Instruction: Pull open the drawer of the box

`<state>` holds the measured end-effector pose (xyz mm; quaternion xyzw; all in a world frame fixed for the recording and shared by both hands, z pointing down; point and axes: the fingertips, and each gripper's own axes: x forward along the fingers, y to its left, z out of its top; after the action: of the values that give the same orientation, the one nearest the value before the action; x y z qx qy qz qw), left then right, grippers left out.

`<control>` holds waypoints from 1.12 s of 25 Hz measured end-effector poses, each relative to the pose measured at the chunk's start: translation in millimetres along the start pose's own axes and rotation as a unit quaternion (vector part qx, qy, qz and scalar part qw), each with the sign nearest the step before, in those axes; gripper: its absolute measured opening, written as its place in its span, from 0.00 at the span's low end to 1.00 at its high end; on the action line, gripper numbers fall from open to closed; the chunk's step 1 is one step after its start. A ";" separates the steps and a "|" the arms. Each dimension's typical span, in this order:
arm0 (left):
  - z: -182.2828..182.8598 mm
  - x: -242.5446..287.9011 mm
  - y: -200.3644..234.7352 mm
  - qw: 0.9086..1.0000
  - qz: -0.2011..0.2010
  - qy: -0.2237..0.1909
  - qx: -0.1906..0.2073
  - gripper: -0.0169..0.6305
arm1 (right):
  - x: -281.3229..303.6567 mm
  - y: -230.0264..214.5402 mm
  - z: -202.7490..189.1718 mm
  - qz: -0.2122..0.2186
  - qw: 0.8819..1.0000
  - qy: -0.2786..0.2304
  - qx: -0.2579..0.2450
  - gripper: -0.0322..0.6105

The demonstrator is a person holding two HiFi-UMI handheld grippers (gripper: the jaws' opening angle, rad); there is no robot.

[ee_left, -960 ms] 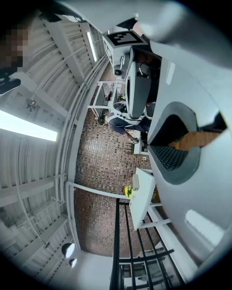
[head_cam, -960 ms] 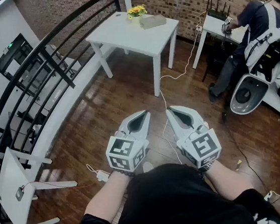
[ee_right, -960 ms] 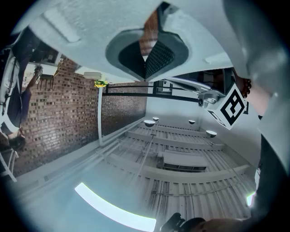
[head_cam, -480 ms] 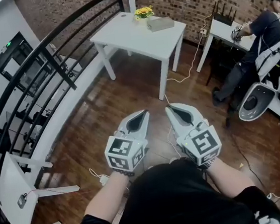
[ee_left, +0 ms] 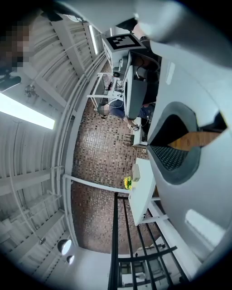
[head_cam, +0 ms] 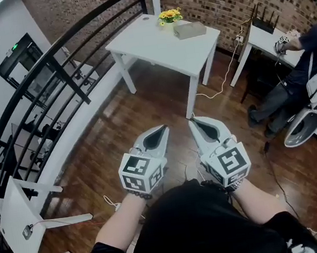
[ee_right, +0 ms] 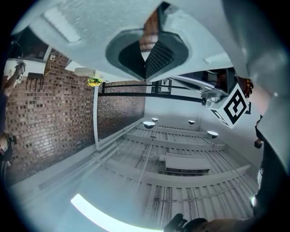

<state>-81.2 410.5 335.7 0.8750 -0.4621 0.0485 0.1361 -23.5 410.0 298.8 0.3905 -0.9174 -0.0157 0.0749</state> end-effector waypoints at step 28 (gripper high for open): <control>54.6 244.3 83.2 0.999 0.013 0.036 -0.001 0.05 | 136.9 -219.4 -21.7 0.011 0.999 0.012 0.035 0.04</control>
<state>-13.1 156.1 350.9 0.8665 -0.4681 0.0815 0.1527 42.9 159.8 318.3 0.3832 -0.9206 0.0220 0.0720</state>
